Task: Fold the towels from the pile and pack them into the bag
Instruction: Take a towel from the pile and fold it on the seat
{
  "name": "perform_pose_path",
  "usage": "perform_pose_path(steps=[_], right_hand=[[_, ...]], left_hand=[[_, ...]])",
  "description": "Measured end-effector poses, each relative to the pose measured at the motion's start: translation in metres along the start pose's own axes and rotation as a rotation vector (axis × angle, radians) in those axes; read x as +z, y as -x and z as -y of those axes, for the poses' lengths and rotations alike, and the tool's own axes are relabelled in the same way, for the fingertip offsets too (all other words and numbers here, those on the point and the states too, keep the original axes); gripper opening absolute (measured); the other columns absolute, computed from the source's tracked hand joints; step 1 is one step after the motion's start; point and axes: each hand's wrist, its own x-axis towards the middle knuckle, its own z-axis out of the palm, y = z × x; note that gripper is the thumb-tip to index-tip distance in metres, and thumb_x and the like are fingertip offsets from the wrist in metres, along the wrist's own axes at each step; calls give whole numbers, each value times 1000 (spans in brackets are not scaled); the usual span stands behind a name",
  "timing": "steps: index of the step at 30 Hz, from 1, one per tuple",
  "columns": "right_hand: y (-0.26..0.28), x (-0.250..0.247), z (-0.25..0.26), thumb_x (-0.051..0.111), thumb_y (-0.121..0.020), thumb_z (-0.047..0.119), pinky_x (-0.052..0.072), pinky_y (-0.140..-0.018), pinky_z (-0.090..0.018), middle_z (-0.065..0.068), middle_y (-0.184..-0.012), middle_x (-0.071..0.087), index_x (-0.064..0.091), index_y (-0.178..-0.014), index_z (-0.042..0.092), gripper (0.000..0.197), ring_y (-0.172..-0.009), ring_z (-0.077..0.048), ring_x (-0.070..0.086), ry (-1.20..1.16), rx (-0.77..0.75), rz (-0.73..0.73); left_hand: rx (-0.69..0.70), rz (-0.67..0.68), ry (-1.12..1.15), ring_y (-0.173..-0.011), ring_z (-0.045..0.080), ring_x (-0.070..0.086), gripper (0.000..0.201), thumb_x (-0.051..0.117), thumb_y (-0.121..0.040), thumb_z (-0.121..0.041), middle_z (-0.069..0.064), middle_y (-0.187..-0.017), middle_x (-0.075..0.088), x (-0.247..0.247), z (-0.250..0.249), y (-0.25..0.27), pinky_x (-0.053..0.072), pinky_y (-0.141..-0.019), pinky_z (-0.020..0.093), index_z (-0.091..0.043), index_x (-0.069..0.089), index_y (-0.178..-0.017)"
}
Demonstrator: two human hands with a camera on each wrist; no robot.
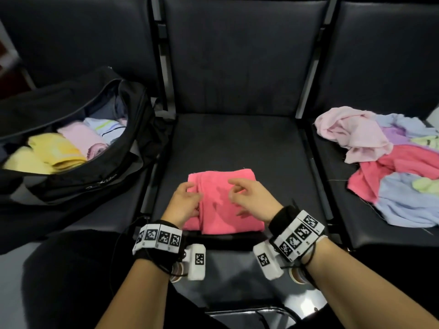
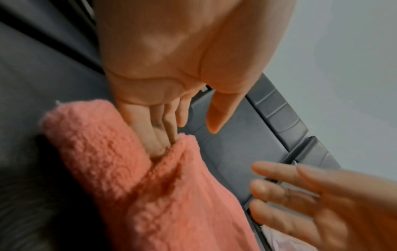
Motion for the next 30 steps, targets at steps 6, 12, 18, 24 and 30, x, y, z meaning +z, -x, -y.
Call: perform_pose_path(steps=[6, 12, 18, 24, 30], right_hand=[[12, -23, -33, 62, -89, 0, 56, -66, -38, -11, -95, 69, 66, -98, 37, 39, -65, -17, 59, 72, -84, -72], [14, -26, -36, 62, -87, -2, 57, -71, -37, -7, -94, 72, 68, -92, 37, 39, -69, -13, 60, 63, -164, -102], [10, -20, -44, 64, -86, 5, 49, -83, -22, 13, -92, 72, 75, -107, 18, 27, -73, 7, 60, 287, -90, -20], [15, -14, -41, 62, -80, 3, 47, -86, -17, 3, -104, 70, 76, -110, 21, 37, -88, -9, 63, 454, -192, 7], [17, -2, -38, 63, -78, 4, 51, -89, -29, 3, -99, 64, 74, -111, 23, 39, -90, -11, 62, 524, -336, 63]], left_hand=[[192, 50, -398, -102, 20, 62, 38, 74, -78, 2, 2, -109, 67, 13, 4, 1, 50, -96, 33, -16, 69, -111], [384, -55, -387, -106, 38, 61, 65, 63, -67, 17, 2, -116, 56, 7, -11, 7, 50, -101, 47, -15, 66, -124], [217, 15, -456, -123, 32, 55, 75, 56, -73, 21, 9, -136, 49, -9, -6, 5, 43, -110, 39, -7, 52, -142], [182, 25, -474, -117, 40, 58, 77, 55, -72, 21, 9, -139, 46, -11, -2, 4, 48, -104, 44, -9, 51, -144], [168, -62, -429, -114, 51, 56, 72, 47, -75, 21, 18, -116, 55, -12, 0, 2, 46, -100, 52, -10, 56, -139]])
